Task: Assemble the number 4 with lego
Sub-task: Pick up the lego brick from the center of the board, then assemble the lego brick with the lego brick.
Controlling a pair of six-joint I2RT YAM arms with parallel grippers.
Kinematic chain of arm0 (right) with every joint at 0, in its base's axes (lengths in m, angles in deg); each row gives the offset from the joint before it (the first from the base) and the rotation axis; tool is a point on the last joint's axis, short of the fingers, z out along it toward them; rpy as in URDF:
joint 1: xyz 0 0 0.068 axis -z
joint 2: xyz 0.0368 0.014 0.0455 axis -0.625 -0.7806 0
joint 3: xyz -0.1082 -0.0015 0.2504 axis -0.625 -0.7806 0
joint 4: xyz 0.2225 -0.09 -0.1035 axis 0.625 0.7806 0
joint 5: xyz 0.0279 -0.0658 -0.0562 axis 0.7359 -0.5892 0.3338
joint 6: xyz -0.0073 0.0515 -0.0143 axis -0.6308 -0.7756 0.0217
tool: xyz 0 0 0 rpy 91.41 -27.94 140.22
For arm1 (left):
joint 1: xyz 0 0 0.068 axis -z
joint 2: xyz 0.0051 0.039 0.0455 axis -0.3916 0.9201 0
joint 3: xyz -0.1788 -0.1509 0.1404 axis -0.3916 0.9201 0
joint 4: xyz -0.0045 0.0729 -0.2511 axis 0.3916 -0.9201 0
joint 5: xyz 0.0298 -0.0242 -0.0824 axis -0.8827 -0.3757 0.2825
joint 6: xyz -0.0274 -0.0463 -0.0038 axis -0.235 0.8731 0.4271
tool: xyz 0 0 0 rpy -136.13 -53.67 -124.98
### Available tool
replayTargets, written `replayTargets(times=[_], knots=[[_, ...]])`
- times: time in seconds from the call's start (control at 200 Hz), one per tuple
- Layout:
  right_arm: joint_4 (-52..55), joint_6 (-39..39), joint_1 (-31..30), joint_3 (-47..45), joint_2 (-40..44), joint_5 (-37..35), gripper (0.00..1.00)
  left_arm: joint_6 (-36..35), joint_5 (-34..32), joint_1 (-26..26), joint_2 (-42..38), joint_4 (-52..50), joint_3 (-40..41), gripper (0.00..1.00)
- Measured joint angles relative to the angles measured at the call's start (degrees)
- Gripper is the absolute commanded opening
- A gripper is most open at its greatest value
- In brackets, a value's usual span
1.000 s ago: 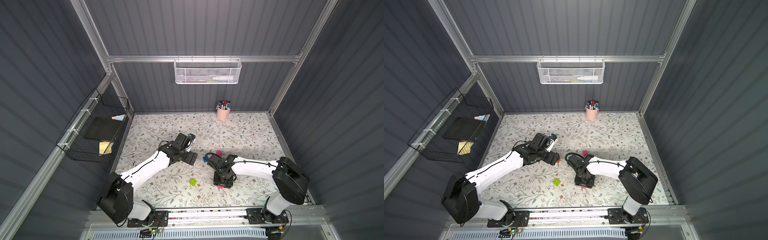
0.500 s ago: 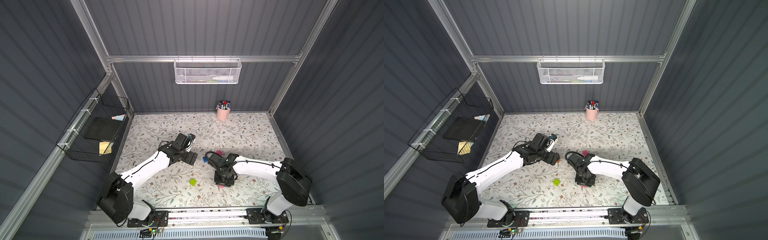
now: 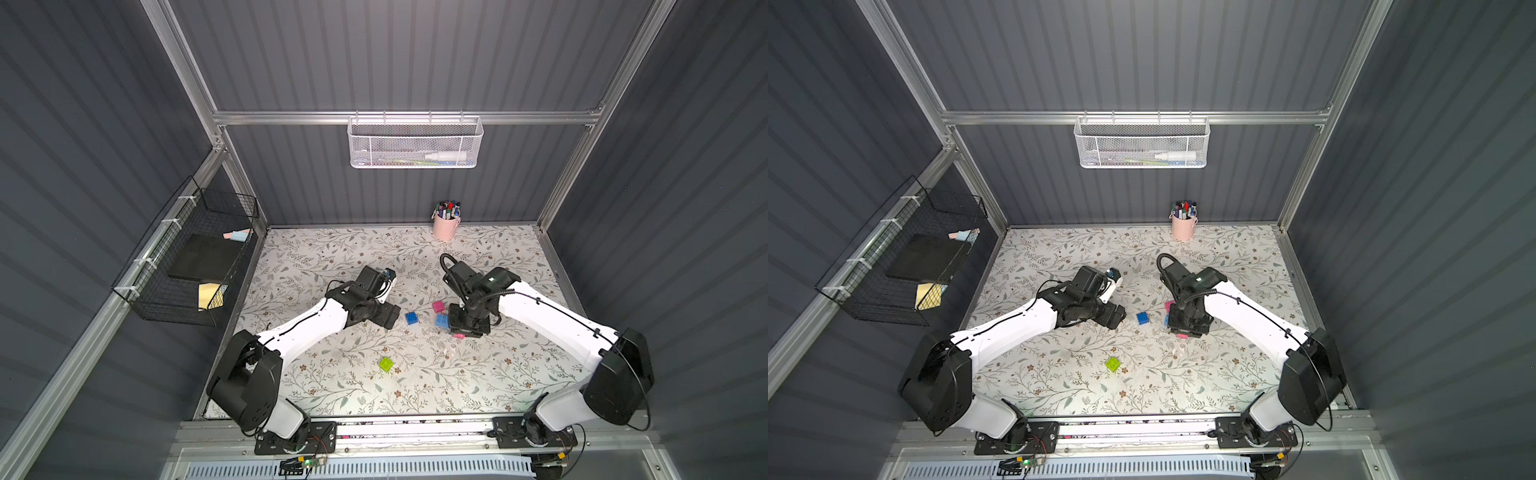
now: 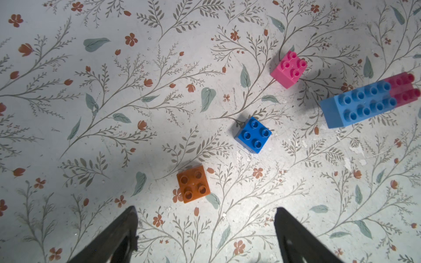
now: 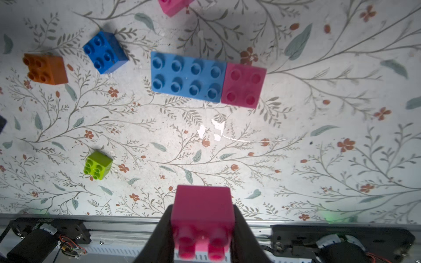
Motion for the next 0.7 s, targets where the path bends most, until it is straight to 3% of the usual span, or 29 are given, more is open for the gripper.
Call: replayTargets(times=[0.32,0.7], knots=[[1.6,10.2,8.0,7.1,-9.3,0.2,0.21,-0.8,1.0,0.0,0.0,0.7,0.0,0.90],[-0.2,14.4,9.2,7.1,-12.3,2.4,0.21,-1.1,2.0,0.0,0.2,2.2,0.0,0.90]])
